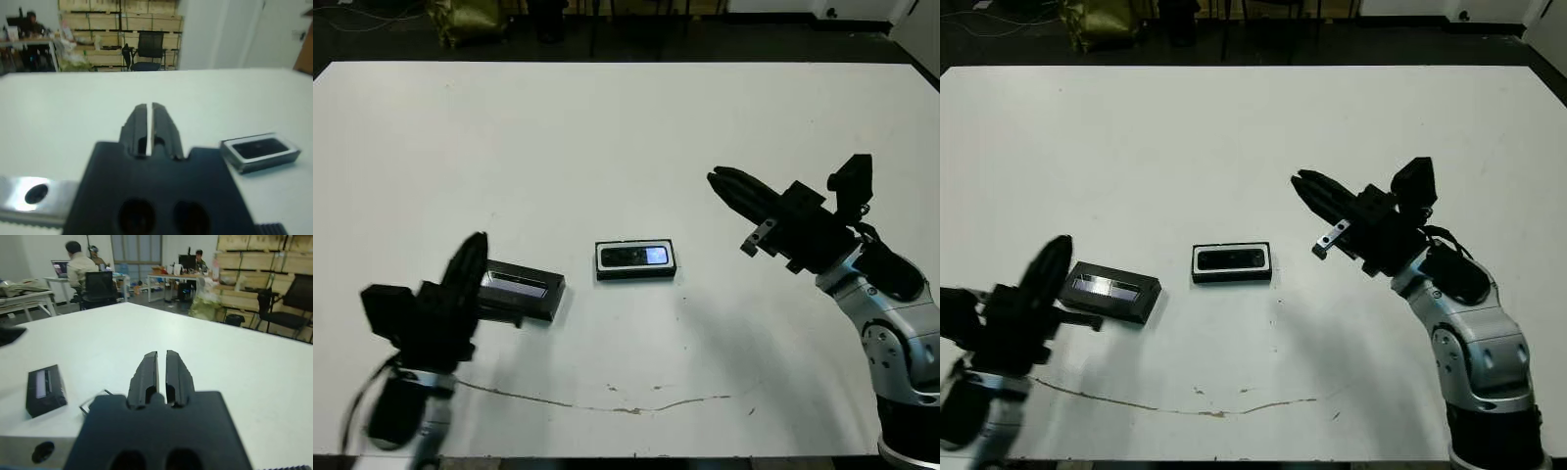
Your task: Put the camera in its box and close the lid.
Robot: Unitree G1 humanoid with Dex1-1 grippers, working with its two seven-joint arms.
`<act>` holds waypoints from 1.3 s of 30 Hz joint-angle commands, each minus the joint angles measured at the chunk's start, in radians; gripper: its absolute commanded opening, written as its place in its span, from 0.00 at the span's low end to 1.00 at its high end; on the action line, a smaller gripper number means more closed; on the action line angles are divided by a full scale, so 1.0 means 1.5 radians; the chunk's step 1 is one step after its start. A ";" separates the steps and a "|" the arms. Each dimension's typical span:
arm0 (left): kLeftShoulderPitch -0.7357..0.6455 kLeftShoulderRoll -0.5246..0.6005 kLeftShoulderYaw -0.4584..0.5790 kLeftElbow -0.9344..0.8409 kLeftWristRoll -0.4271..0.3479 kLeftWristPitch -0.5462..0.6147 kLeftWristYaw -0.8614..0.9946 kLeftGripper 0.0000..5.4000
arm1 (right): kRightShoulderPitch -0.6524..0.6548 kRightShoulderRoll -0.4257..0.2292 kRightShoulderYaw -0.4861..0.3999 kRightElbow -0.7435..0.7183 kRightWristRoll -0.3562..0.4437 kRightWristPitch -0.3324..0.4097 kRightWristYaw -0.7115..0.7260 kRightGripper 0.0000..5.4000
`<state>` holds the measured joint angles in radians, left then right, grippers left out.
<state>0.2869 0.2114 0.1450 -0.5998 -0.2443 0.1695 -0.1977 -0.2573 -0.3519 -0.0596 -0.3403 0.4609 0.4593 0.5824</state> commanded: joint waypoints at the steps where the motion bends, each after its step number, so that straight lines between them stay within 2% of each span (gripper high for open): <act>1: -0.030 0.116 0.070 0.009 -0.064 0.052 -0.101 0.00 | 0.027 -0.008 -0.009 0.036 -0.001 0.012 -0.006 0.00; 4: -0.065 0.224 0.125 0.045 -0.133 0.079 -0.219 0.00 | 0.039 -0.003 -0.010 0.055 0.001 0.003 -0.003 0.00; 9: -0.155 0.384 0.150 0.179 -0.185 0.070 -0.436 0.00 | 0.054 -0.001 -0.009 0.066 -0.006 -0.012 -0.005 0.00; 12: -0.216 0.433 0.130 0.254 -0.184 0.049 -0.526 0.00 | 0.058 -0.005 -0.008 0.068 -0.013 -0.023 -0.002 0.00; 15: -0.282 0.467 0.090 0.315 -0.185 0.070 -0.596 0.00 | 0.057 -0.008 -0.011 0.076 -0.014 -0.027 0.000 0.00; 18: -0.324 0.502 0.050 0.323 -0.143 0.064 -0.621 0.04 | 0.056 -0.012 -0.012 0.083 -0.015 -0.035 0.005 0.00; 21: -0.377 0.504 0.007 0.366 -0.121 -0.010 -0.699 0.15 | 0.056 -0.016 -0.013 0.086 -0.017 -0.039 0.006 0.00; 25: -0.437 0.484 -0.037 0.432 -0.117 -0.077 -0.791 0.33 | 0.054 -0.020 -0.019 0.093 -0.010 -0.029 0.005 0.00; 30: -0.472 0.480 -0.070 0.461 -0.114 -0.092 -0.841 0.55 | 0.053 -0.024 -0.025 0.081 -0.006 -0.004 -0.013 0.00; 35: -0.479 0.454 -0.085 0.492 -0.120 -0.128 -0.876 0.78 | 0.050 -0.024 -0.031 0.090 -0.002 -0.006 -0.012 0.00; 39: -0.481 0.449 -0.102 0.508 -0.105 -0.144 -0.898 0.96 | 0.049 -0.019 -0.034 0.095 0.000 -0.009 -0.013 0.00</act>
<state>-0.4339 0.8886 0.0090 0.1473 -0.4234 -0.0405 -1.5267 -0.1880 -0.3760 -0.1014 -0.2136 0.4581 0.4354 0.5677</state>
